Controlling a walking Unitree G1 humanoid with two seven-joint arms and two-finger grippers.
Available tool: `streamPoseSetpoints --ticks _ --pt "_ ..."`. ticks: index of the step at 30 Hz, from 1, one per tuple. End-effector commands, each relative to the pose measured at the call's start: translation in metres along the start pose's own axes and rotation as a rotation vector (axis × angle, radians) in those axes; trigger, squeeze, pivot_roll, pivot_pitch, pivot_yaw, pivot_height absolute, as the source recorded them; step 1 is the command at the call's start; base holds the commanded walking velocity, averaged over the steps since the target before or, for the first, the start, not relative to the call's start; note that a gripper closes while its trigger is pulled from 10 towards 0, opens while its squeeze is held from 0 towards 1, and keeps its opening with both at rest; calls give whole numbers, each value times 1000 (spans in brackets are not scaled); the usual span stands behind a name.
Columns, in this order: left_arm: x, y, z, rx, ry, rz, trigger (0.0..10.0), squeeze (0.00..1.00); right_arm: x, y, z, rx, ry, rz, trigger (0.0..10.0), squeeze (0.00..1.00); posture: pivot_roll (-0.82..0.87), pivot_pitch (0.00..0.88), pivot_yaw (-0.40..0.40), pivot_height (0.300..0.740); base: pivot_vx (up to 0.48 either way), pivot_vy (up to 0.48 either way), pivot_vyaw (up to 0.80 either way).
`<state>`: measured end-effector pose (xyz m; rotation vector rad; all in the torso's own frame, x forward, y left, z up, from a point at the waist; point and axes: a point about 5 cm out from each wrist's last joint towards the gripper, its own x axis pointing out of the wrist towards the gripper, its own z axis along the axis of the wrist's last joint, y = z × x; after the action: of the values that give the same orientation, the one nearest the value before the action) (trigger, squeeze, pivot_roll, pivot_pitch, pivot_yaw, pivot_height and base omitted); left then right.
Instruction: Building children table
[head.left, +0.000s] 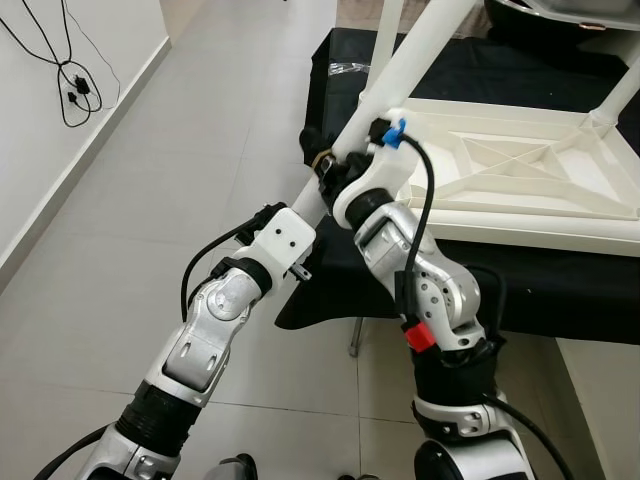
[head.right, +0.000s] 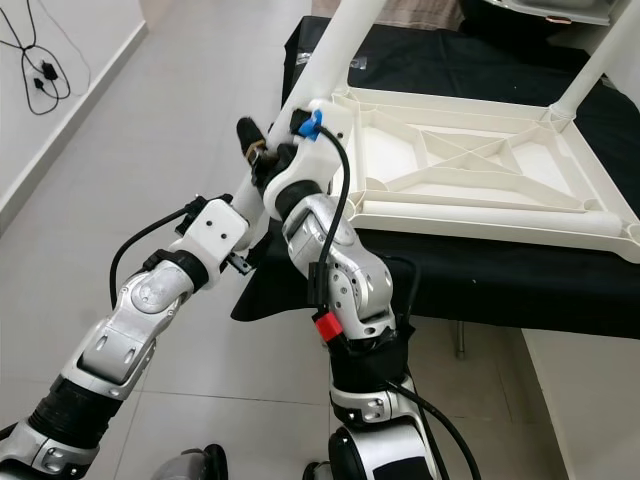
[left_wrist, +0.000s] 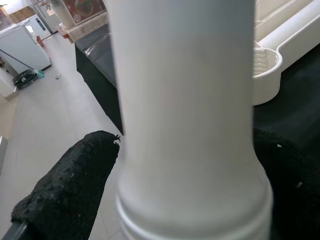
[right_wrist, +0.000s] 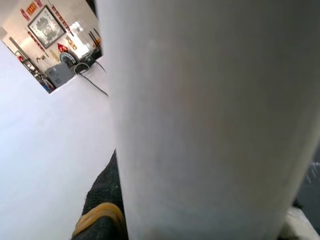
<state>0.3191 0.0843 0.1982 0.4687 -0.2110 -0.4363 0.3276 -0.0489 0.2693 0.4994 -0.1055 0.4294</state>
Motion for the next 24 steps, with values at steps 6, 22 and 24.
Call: streamPoseSetpoints --ticks 6,22,24 --pt "2 -3 -4 -3 7 -1 5412 0 -7 11 -14 66 30 31 10000 0 69 165 -107 740 0 0 0" --pt "1 -11 -12 29 21 -32 10000 0 -8 0 -5 9 -17 0 10000 0 70 115 -94 740 0 0 0" --pt "-2 -10 -12 28 21 -36 10000 0 -8 -1 -5 -3 -18 31 10000 1000 72 105 -95 740 0 0 0"
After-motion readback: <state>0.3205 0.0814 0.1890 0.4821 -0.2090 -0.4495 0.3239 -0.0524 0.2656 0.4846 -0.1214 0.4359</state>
